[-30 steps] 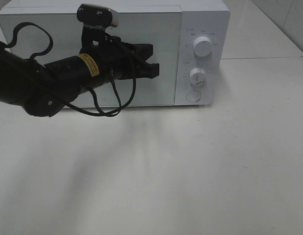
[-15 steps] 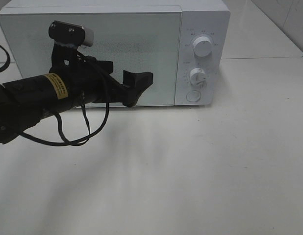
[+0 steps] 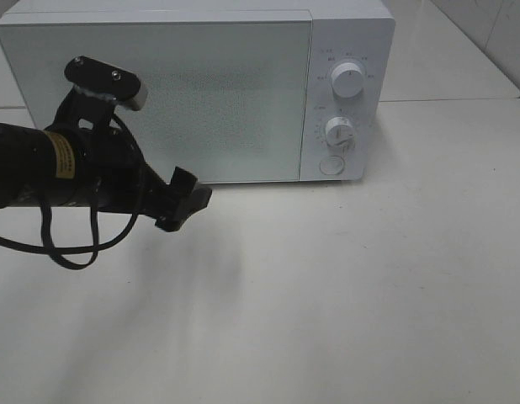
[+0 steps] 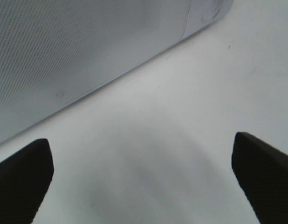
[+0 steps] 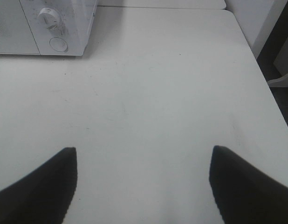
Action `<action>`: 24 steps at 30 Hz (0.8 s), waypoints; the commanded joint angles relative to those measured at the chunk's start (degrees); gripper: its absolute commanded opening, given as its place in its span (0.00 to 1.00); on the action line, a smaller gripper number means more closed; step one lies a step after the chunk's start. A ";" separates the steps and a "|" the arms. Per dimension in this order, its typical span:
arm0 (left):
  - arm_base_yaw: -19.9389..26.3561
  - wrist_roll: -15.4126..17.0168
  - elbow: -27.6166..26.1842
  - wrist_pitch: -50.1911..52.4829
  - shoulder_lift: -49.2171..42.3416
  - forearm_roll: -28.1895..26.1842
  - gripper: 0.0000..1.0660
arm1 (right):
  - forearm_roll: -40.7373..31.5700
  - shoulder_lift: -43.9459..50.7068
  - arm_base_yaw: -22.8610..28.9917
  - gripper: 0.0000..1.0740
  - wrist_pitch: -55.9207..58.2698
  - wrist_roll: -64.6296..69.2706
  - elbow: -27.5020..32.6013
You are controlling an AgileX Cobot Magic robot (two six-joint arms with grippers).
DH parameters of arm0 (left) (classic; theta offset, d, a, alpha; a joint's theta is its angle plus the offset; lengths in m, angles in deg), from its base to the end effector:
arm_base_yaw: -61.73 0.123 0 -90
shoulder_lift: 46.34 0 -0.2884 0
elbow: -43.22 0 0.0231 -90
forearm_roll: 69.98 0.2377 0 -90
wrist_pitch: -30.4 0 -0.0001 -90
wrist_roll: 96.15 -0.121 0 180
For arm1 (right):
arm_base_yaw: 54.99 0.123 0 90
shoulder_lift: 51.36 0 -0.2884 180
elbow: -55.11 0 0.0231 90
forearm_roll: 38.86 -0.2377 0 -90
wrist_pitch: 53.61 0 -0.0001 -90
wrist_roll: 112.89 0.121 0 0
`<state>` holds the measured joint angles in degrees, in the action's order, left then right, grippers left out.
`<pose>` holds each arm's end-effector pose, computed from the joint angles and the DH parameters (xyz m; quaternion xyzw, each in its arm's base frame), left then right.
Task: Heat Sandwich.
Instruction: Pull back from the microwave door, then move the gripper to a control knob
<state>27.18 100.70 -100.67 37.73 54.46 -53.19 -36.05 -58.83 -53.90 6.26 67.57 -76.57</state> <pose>0.2660 -0.1885 0.1709 0.2750 0.8630 -0.1423 0.3991 0.0067 -0.0050 0.2609 -0.0038 0.8462 -0.0173 0.5326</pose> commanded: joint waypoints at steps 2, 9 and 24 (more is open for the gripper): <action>-0.06 0.23 0.23 -11.17 -2.52 -0.11 0.94 | -0.29 1.55 -0.29 0.70 -0.52 0.17 0.00; -0.06 0.23 0.23 -32.03 -8.37 -0.74 0.94 | -0.29 1.55 -0.29 0.70 -0.52 0.17 0.00; 10.20 0.80 0.17 -57.64 -24.47 -8.37 0.94 | -0.29 1.55 -0.29 0.70 -0.52 0.17 0.00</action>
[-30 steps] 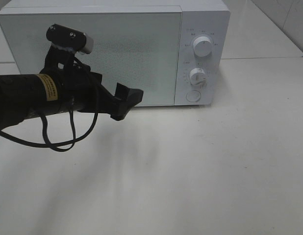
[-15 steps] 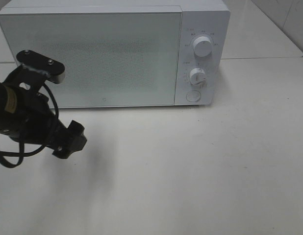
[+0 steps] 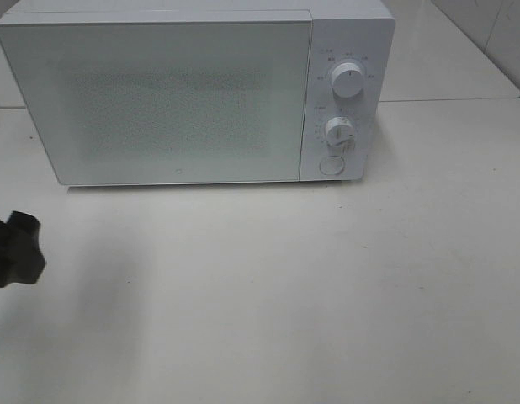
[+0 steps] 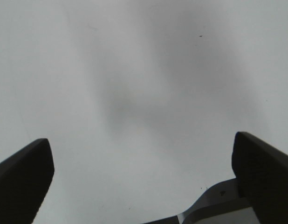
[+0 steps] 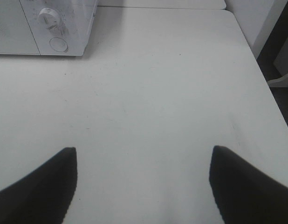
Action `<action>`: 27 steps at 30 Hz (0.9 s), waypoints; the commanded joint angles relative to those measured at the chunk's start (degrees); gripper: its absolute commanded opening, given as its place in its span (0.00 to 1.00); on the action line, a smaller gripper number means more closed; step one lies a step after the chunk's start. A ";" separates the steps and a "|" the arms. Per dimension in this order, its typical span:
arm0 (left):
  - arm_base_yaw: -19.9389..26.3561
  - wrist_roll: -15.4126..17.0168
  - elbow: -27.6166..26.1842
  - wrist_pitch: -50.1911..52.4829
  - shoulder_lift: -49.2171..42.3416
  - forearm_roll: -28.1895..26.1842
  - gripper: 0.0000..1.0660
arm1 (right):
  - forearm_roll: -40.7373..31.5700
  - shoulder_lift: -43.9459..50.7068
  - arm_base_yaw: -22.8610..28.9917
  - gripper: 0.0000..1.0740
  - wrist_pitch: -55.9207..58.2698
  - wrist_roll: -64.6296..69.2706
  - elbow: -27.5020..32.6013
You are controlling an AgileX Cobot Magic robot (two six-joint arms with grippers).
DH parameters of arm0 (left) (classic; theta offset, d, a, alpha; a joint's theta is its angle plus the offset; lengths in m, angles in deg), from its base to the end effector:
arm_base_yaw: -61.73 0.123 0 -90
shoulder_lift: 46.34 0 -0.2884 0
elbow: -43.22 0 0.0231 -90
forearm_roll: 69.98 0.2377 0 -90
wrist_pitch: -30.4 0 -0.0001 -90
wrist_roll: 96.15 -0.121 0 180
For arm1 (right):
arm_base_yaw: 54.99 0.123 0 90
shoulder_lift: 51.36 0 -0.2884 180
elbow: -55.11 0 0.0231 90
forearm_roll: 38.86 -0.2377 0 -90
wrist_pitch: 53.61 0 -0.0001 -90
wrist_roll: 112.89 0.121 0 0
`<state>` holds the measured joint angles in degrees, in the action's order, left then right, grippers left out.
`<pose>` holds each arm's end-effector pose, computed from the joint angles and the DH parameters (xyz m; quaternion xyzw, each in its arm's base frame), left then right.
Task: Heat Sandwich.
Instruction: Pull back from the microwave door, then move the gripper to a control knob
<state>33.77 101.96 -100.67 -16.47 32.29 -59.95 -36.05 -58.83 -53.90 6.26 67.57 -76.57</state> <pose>0.1904 -0.0836 0.2136 0.1330 0.9756 0.0045 0.1749 0.0067 -0.0050 0.2609 -0.0038 0.8462 -0.0173 0.5326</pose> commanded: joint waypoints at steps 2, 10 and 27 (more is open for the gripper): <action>5.67 -1.20 0.17 -4.64 -3.21 -2.18 0.94 | -0.29 1.55 -0.29 0.70 -0.52 0.17 0.00; 18.11 -7.16 0.17 -14.73 -8.71 -4.64 0.94 | -0.29 1.55 -0.29 0.70 -0.52 0.17 0.00; 23.49 -14.90 3.44 -22.35 -41.65 -12.72 0.94 | -0.29 1.55 -0.29 0.70 -0.52 0.17 0.00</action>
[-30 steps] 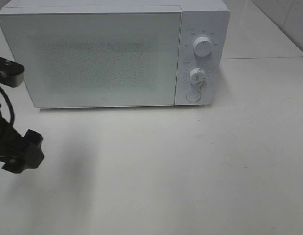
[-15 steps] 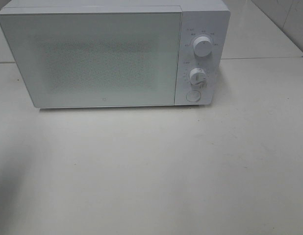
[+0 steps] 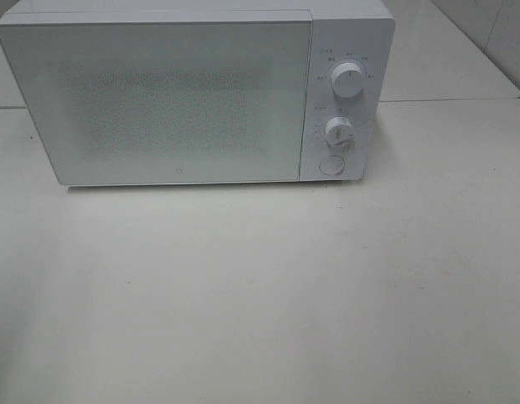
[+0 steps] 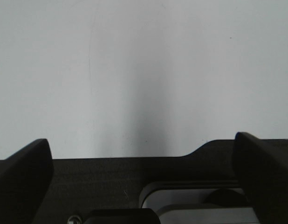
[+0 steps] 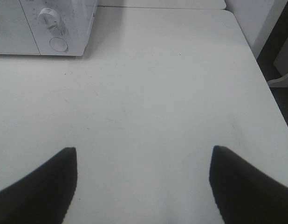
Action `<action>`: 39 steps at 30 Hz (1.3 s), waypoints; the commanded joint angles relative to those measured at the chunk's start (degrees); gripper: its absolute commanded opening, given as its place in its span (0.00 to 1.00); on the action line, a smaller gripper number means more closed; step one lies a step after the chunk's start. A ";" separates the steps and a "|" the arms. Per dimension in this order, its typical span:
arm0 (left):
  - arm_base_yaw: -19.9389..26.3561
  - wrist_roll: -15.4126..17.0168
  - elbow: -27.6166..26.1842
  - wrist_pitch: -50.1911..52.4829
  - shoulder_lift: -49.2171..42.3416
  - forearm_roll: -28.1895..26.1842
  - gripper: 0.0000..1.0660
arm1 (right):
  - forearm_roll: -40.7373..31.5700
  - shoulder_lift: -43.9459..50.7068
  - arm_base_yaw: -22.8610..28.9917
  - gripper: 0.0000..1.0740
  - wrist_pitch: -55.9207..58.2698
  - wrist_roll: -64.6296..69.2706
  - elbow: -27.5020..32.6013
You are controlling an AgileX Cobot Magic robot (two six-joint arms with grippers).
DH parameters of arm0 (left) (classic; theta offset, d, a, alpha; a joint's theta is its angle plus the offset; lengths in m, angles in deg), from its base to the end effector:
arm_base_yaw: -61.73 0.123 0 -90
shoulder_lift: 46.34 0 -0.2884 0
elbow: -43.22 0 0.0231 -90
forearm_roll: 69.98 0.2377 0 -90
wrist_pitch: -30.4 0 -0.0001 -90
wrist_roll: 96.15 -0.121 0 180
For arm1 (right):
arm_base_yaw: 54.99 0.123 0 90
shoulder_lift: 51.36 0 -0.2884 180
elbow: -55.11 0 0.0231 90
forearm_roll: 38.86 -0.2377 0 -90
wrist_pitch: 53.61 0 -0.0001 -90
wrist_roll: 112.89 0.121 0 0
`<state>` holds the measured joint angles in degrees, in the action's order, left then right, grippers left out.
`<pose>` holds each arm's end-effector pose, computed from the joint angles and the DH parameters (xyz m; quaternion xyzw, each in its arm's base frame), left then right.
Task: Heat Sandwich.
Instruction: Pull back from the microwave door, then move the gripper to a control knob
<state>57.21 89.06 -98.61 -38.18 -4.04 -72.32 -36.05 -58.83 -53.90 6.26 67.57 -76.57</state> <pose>0.0788 -0.0108 0.2755 -0.0079 0.9635 -0.0429 0.2641 0.0067 -0.0050 0.2609 -0.0038 0.8462 -0.0173 0.5326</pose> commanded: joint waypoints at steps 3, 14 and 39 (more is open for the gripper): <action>0.06 -3.90 2.41 -0.29 -10.94 -0.34 0.94 | -0.29 1.55 -0.29 0.70 -0.52 0.17 0.00; 0.06 -3.95 9.17 7.05 -22.12 -0.29 0.94 | -0.29 1.55 -0.29 0.70 -0.52 0.17 0.00; 0.23 -6.42 10.77 9.22 -22.80 0.52 0.94 | -0.29 1.49 -0.29 0.70 -0.52 0.17 0.00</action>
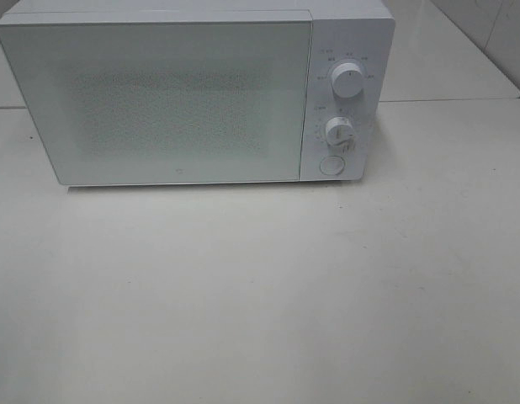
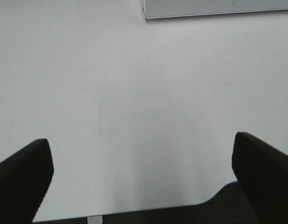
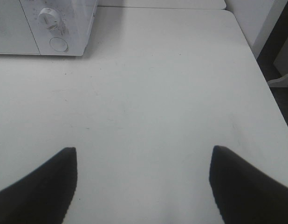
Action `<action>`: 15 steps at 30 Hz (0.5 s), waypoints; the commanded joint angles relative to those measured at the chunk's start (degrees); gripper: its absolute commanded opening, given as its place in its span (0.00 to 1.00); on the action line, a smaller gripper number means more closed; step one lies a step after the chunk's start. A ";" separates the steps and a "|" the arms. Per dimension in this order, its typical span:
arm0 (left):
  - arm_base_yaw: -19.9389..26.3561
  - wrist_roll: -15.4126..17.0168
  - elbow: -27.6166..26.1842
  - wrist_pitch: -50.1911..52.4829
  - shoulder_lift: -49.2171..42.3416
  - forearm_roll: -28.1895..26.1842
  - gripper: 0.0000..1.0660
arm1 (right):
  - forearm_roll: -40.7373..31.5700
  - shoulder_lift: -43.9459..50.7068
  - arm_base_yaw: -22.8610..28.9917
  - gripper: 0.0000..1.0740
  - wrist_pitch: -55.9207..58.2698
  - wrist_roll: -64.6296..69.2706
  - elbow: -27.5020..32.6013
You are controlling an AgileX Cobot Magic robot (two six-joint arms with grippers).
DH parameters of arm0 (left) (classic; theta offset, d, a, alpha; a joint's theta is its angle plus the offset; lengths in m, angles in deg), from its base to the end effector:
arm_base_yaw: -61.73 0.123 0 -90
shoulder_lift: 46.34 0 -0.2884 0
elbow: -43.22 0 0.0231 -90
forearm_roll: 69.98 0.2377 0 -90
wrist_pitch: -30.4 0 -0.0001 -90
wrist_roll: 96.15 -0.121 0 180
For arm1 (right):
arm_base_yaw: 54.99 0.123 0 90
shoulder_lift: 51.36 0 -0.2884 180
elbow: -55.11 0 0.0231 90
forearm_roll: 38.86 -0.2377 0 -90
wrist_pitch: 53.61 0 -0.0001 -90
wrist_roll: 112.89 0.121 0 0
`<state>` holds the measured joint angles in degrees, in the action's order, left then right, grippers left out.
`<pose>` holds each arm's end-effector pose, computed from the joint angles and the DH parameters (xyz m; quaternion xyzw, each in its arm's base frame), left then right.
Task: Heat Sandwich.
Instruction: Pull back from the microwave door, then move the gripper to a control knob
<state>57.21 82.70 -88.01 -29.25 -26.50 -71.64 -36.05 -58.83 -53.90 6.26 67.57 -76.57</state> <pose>0.0362 -0.0059 0.2541 0.0434 0.8986 -0.0273 0.4357 0.0067 -0.0050 0.2609 -0.0038 0.8462 -0.0173 0.5326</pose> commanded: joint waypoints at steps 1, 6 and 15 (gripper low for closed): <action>0.80 -0.11 0.17 0.29 -0.40 -0.17 0.94 | -0.29 1.49 -0.29 0.70 -0.52 0.17 0.00; 3.72 -0.06 0.17 0.29 -2.12 0.00 0.94 | -0.29 1.49 -0.29 0.70 -0.52 0.17 0.00; 5.16 -0.11 0.11 0.17 -13.92 0.06 0.94 | -0.29 1.49 -0.29 0.70 -0.52 0.17 0.00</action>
<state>62.19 82.65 -88.01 -29.19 -38.47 -71.41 -36.05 -58.83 -53.90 6.26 67.57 -76.57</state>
